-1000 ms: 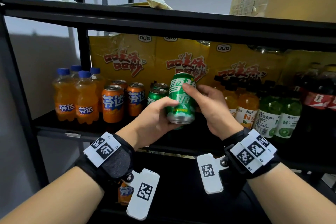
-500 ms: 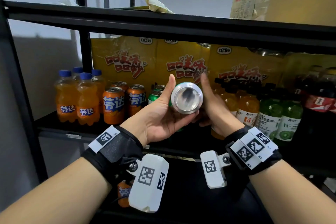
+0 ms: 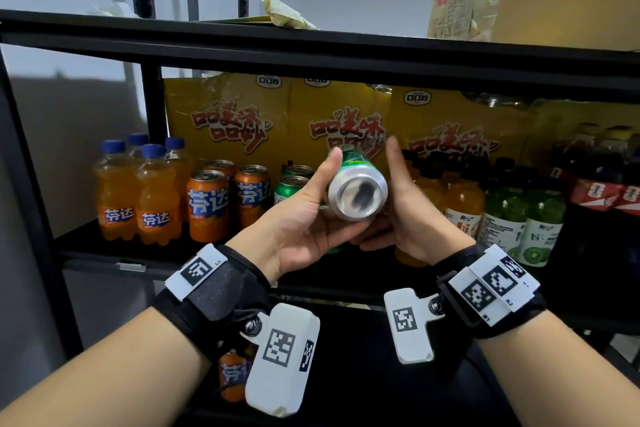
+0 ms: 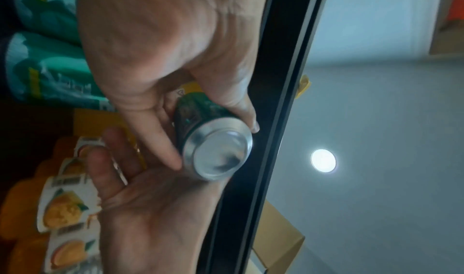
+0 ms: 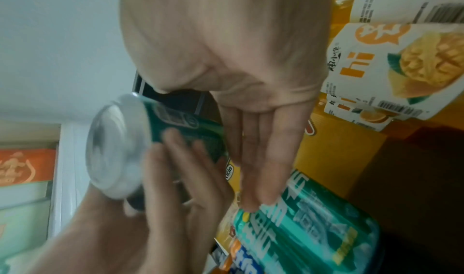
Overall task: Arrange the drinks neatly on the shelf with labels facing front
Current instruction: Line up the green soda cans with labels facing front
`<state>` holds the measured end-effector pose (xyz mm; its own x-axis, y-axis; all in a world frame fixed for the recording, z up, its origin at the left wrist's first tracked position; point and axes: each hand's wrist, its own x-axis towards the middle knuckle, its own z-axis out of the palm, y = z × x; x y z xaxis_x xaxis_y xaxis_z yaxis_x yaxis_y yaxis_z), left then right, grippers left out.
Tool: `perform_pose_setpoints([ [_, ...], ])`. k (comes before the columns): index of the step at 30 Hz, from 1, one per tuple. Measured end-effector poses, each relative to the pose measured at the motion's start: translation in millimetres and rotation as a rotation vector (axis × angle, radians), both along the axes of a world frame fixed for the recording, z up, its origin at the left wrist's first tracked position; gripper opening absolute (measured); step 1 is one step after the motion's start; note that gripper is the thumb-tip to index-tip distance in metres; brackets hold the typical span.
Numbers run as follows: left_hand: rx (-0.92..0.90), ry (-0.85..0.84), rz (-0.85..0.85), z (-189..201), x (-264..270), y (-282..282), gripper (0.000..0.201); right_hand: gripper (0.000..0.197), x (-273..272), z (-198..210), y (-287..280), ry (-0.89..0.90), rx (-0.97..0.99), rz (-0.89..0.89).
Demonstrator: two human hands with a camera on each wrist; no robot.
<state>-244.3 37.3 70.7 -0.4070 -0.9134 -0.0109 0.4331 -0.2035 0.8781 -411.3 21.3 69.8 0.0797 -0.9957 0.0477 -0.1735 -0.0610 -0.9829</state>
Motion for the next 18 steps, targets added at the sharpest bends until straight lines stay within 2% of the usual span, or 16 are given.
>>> perform_pose_setpoints([
  [2,-0.087,-0.029,0.006,-2,2,1,0.067,0.112,0,1,2,-0.065,-0.051,0.096],
  [4,-0.162,-0.034,0.003,-4,5,0,0.06,0.095,0,1,4,-0.107,-0.156,0.148],
  [6,-0.251,-0.056,0.007,-8,8,-3,0.063,0.067,2,-2,5,-0.114,-0.278,0.133],
  [8,-0.385,-0.133,0.021,-14,13,-6,0.071,0.052,3,-7,6,-0.093,-0.391,0.068],
  [10,-0.533,-0.246,0.057,-19,17,-9,0.076,0.054,1,-9,7,-0.047,-0.493,0.021],
  [13,-0.706,-0.371,0.132,-24,21,-13,0.082,0.072,1,-14,10,0.044,-0.614,-0.026],
  [18,-1.026,-0.586,0.429,-35,19,-18,0.097,0.076,11,-27,17,0.081,-0.788,0.008],
])
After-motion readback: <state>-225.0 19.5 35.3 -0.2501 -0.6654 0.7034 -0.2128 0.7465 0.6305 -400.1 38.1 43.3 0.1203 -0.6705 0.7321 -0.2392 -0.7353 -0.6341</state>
